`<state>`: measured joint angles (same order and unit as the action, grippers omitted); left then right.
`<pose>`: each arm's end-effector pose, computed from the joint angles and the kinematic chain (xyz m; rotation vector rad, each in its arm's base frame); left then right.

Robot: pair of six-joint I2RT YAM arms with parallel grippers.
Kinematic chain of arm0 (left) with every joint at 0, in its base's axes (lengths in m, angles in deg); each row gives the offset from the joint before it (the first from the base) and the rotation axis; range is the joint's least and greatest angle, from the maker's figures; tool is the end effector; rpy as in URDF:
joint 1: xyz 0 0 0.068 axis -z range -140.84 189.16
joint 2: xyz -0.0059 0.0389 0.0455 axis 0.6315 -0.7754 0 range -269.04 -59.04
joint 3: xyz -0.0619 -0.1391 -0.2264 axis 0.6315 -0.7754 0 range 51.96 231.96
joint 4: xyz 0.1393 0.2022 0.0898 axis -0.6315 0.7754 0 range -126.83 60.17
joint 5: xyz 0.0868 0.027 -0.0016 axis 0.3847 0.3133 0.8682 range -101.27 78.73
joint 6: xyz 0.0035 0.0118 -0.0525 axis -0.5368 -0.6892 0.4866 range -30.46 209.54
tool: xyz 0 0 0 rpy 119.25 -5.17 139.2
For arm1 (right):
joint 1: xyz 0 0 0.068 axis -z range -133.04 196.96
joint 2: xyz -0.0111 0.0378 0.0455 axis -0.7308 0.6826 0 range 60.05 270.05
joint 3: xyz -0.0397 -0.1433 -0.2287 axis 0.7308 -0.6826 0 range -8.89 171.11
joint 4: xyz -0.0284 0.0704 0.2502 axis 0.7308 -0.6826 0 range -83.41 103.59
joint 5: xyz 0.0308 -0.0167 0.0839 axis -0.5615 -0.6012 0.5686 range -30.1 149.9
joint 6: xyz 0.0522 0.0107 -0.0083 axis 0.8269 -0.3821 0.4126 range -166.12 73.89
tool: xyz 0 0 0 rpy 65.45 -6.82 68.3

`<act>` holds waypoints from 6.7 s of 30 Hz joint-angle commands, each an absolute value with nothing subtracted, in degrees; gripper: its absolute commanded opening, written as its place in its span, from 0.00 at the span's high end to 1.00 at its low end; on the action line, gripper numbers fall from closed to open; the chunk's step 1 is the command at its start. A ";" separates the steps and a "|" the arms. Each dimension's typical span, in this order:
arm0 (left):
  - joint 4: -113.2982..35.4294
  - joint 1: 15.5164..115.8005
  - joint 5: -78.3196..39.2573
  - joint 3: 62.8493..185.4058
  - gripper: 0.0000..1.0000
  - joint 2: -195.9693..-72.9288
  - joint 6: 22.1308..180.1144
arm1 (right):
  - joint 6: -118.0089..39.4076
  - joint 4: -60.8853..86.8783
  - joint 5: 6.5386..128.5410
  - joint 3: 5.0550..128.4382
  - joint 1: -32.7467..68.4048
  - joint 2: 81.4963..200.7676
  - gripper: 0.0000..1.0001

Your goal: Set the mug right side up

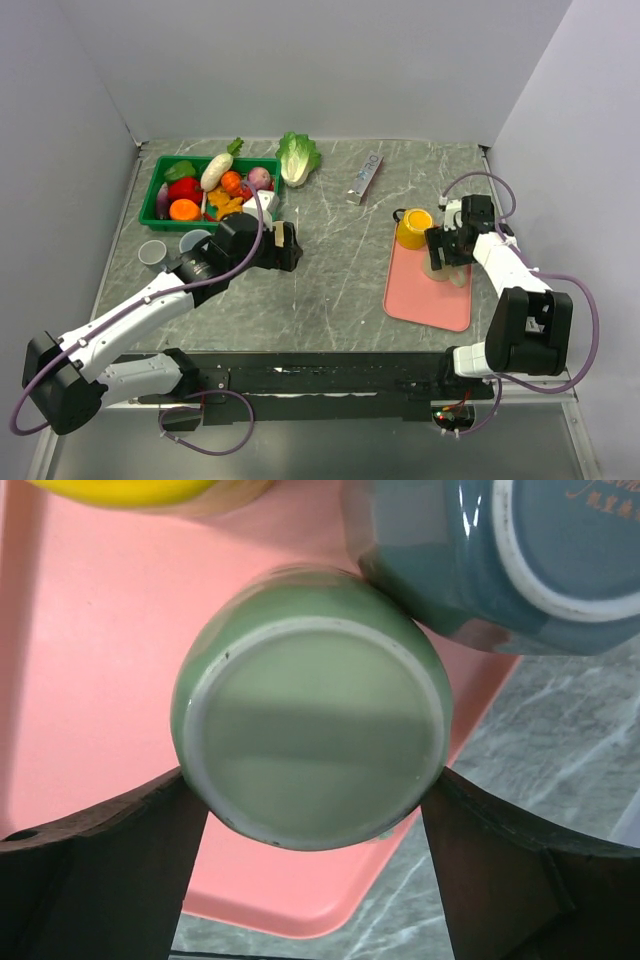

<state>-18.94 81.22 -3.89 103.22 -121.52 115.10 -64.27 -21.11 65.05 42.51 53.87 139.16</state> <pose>0.1853 -0.1610 0.3057 0.2255 2.1158 -0.5814 0.2642 -0.0288 0.2148 -0.2889 2.6368 -0.0249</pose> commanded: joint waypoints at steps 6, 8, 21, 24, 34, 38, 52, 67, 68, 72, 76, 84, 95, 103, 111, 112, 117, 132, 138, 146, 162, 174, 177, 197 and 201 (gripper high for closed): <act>-20.75 81.35 -3.71 101.88 0.04 -120.65 114.07 | -61.76 -21.30 68.33 43.15 54.87 137.05 0.27; -20.83 81.35 -3.80 101.88 0.04 -120.66 113.98 | -61.58 -21.21 68.77 42.10 54.87 136.43 0.27; -21.63 81.35 -5.38 101.18 0.04 -121.09 114.59 | -54.12 -21.56 65.78 42.62 54.87 134.76 0.23; -21.63 81.35 -5.64 101.27 0.04 -121.27 114.77 | -51.66 -22.00 67.01 43.32 54.95 135.11 0.28; -21.89 81.35 -6.52 100.83 0.04 -121.53 115.12 | -43.93 -23.06 69.48 43.50 54.69 135.29 0.32; -22.59 81.35 -7.40 100.30 0.04 -122.06 115.56 | -40.76 -23.68 69.75 43.41 54.17 133.80 0.31; -22.77 81.35 -8.46 100.47 0.04 -123.20 115.73 | -37.68 -19.46 68.52 38.93 51.44 132.91 0.39; -23.03 81.35 -9.16 100.47 0.04 -123.64 116.00 | -33.81 -16.03 52.61 36.55 43.36 134.93 0.54; -23.03 81.35 -9.33 100.47 0.04 -123.73 116.08 | -33.55 -15.33 51.73 36.20 43.18 135.02 0.57; -23.03 81.35 -9.25 100.30 0.04 -123.56 116.09 | -33.28 -15.15 48.31 36.55 42.12 135.46 0.75; -23.03 81.35 -9.16 100.21 0.04 -123.38 116.17 | -33.20 -14.88 46.63 36.73 41.77 134.85 0.96; -21.89 81.35 -9.86 101.00 0.04 -121.98 116.61 | -31.44 -14.27 52.41 35.41 38.96 125.48 1.00; -22.76 81.26 -16.27 105.65 0.04 -120.83 119.34 | -17.31 -11.29 73.60 37.07 34.22 102.60 1.00; -31.37 81.35 -27.43 109.79 0.04 -120.04 123.46 | -7.01 1.97 78.97 41.12 27.63 97.50 1.00; -46.04 81.35 -32.89 111.54 0.04 -118.37 133.66 | 2.31 21.67 83.10 43.49 22.97 99.42 1.00; -46.41 81.35 -34.20 112.07 0.04 -118.72 134.97 | 2.31 23.24 83.62 45.32 22.35 99.95 1.00; -49.12 81.35 -38.42 115.33 0.04 -122.06 138.67 | 4.42 32.30 85.03 47.98 20.15 102.85 1.00; -73.83 81.26 -43.79 113.30 0.20 -124.08 152.91 | 5.12 39.25 86.27 51.23 15.23 107.43 1.00; -76.64 81.35 -46.07 113.57 0.37 -125.84 156.16 | 5.65 40.49 85.48 50.61 14.18 107.60 1.00; -78.58 81.35 -45.46 113.57 0.66 -126.02 157.31 | 5.57 40.32 84.25 49.47 12.86 107.34 1.00; -50.49 81.43 -31.84 117.43 0.99 -120.22 142.21 | -1.47 19.15 78.63 50.27 11.98 104.61 0.28; -30.77 81.43 -17.97 115.16 0.99 -122.06 128.22 | -2.96 -25.29 56.78 52.81 11.97 99.95 0.00; -30.33 81.78 -14.54 113.84 0.99 -124.16 127.43 | -3.49 -31.64 49.48 53.95 12.06 100.65 0.00; -17.85 90.75 15.35 127.36 0.99 -156.15 126.98 | -10.25 -37.48 30.19 53.79 13.03 108.83 0.00; -16.53 90.93 17.29 128.25 0.99 -159.23 128.83 | -9.55 -36.86 32.64 54.04 13.29 110.23 0.00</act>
<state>-14.68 90.53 10.69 124.97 -158.39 126.99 -9.03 -38.24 32.74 52.80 12.78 109.96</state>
